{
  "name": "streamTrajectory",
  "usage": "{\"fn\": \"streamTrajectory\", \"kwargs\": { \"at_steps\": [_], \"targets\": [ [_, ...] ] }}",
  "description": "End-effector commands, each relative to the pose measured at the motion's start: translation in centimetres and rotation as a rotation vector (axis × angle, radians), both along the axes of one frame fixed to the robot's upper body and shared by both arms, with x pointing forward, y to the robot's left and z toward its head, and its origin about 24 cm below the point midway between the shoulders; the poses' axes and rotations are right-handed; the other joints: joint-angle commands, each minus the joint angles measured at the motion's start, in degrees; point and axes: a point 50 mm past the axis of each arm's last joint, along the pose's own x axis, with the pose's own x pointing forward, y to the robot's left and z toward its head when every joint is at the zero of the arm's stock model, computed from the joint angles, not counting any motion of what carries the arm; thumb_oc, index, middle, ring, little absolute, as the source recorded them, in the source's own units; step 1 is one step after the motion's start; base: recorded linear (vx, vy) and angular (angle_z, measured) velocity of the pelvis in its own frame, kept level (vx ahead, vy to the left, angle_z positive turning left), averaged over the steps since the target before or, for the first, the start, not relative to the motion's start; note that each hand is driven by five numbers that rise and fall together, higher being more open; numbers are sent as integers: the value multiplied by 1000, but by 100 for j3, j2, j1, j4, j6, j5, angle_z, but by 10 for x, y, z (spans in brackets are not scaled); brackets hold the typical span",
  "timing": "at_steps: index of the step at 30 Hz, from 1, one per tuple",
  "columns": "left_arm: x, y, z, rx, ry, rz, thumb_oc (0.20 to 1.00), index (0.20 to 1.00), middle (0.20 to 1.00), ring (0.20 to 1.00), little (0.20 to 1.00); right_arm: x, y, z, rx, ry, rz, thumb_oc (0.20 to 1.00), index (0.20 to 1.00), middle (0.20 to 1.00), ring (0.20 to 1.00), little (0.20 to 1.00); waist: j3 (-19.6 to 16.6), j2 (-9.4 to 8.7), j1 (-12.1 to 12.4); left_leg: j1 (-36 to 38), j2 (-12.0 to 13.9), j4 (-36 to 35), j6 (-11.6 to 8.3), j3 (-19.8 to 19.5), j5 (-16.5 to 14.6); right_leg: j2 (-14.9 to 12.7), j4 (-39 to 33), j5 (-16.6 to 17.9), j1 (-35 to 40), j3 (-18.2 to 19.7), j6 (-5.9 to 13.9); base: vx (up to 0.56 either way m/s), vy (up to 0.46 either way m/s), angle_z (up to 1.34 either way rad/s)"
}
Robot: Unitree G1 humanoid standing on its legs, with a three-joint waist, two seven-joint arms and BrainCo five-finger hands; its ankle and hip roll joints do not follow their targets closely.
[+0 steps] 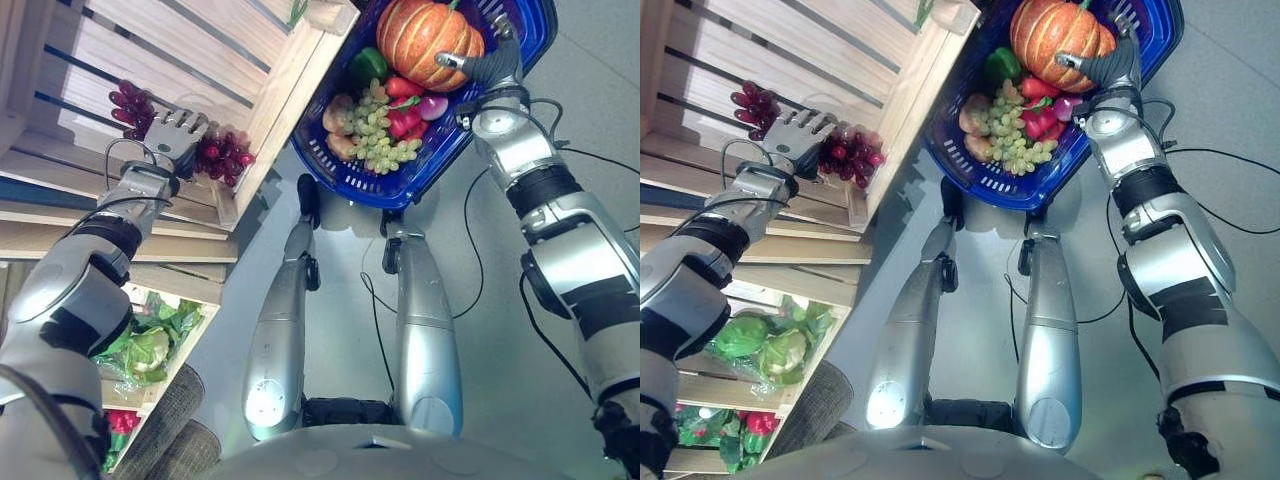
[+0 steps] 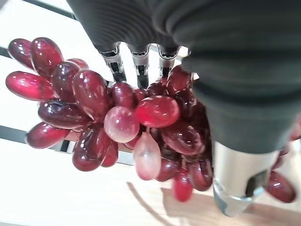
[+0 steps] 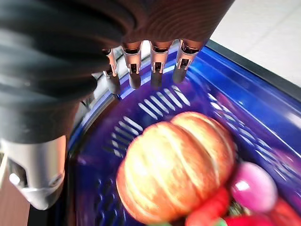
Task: Pick up fruits and vegetables into the basket
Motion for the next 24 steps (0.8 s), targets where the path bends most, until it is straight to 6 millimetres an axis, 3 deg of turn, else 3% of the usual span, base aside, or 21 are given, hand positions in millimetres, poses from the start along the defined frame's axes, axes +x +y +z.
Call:
{"fn": "streamTrajectory", "kwargs": {
  "at_steps": [1, 10, 24],
  "targets": [
    [-11, 20, -13, 62, -53, 85, 1000, 1000, 1000, 1000, 1000, -13, -20, -1, 19, -121, -61, 1000, 1000, 1000, 1000, 1000, -251, 265, -181, -107, -96, 973, 44, 211, -947, 192, -1390, 651, 593, -41, 601, -31, -24, 0],
    [-22, 24, -35, 66, -29, 93, 1000, 1000, 1000, 1000, 1000, -33, -38, -25, 92, -206, -101, 1000, 1000, 1000, 1000, 1000, -251, 14, -285, -268, -34, 975, 68, 165, -983, 296, -1445, 709, 487, -1, 640, -5, -7, -1],
    [-25, 31, -38, 67, 8, 110, 1000, 1000, 1000, 1000, 1000, -38, -48, -36, 158, -230, -149, 1000, 1000, 1000, 1000, 1000, -251, -158, -265, -335, -12, 953, 66, 66, -1013, 346, -1542, 793, 493, -27, 696, -13, -25, -1]
  ]
}}
